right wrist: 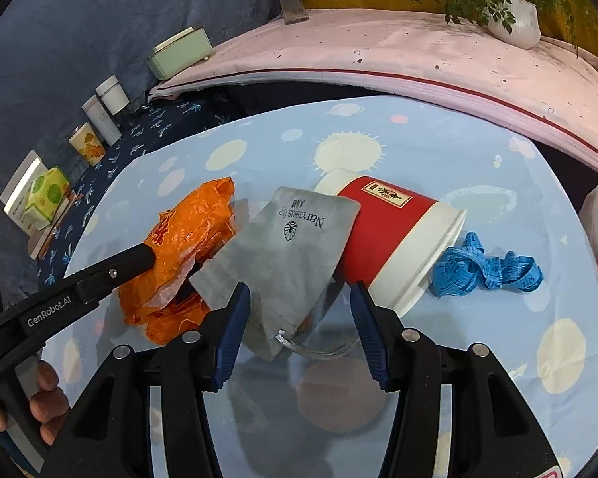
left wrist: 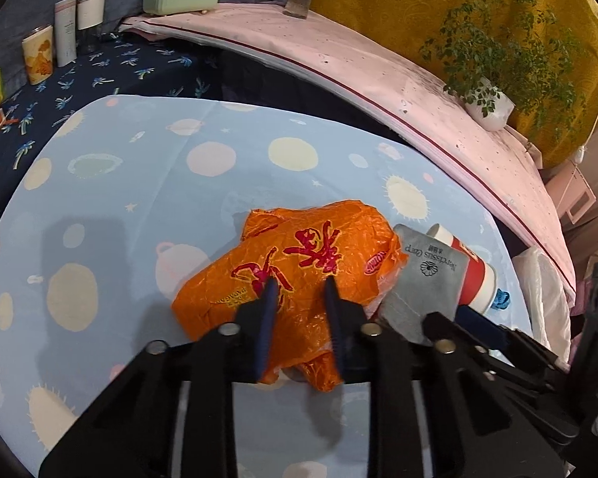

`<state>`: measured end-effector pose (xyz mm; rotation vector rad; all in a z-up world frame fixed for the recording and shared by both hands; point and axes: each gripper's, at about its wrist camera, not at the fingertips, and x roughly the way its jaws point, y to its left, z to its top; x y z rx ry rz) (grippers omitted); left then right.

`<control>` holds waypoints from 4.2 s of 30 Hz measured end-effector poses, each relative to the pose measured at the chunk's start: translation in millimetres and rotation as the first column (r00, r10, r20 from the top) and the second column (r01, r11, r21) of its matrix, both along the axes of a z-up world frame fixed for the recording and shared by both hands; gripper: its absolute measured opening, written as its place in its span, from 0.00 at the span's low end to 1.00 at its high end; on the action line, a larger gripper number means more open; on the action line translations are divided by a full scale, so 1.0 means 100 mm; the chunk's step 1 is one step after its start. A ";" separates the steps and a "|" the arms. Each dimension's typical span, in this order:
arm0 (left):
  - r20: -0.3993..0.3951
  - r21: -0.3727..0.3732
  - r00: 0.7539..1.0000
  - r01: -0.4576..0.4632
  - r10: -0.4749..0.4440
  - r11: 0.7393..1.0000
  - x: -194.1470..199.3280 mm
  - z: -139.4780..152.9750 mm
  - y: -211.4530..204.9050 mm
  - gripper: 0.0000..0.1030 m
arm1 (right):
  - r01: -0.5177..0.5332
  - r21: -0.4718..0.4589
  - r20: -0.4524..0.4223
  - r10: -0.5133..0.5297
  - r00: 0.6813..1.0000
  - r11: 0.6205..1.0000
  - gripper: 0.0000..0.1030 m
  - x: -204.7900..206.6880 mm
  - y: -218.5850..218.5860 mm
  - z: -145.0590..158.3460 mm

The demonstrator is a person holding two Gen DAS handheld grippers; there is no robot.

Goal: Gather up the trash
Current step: 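Grasp the orange plastic bag with the left gripper while the right gripper grasps the grey cloth, then carry the bag and grey cloth over the bin and open both grippers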

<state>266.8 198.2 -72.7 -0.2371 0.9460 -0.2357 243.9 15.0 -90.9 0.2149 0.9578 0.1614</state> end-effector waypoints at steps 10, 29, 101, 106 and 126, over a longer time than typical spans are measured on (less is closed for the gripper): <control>0.047 -0.008 0.999 0.006 -0.006 1.000 -0.11 0.22 -0.08 0.00 | -0.043 0.014 0.041 0.042 0.998 0.999 0.03 -0.07 0.03 0.14; 0.040 -0.024 0.990 -0.133 0.134 0.991 -0.20 0.41 0.07 0.82 | 0.018 0.049 0.233 -0.029 0.972 0.999 0.03 -0.56 -0.52 1.09; 0.088 0.062 0.938 0.330 -0.334 0.942 -0.73 0.92 -3.83 0.41 | 0.421 0.103 0.284 -0.432 0.856 0.901 0.03 -1.55 -3.63 1.23; 0.089 0.073 0.940 0.324 -0.330 0.943 -0.71 0.89 -3.87 0.44 | 0.418 0.110 0.271 -0.432 0.860 0.902 0.03 -1.48 -3.66 1.17; 0.148 0.084 0.958 0.236 -0.246 0.968 -0.81 0.95 -3.33 0.69 | 0.375 0.084 0.263 -0.384 0.885 0.923 0.36 -1.40 -3.22 1.11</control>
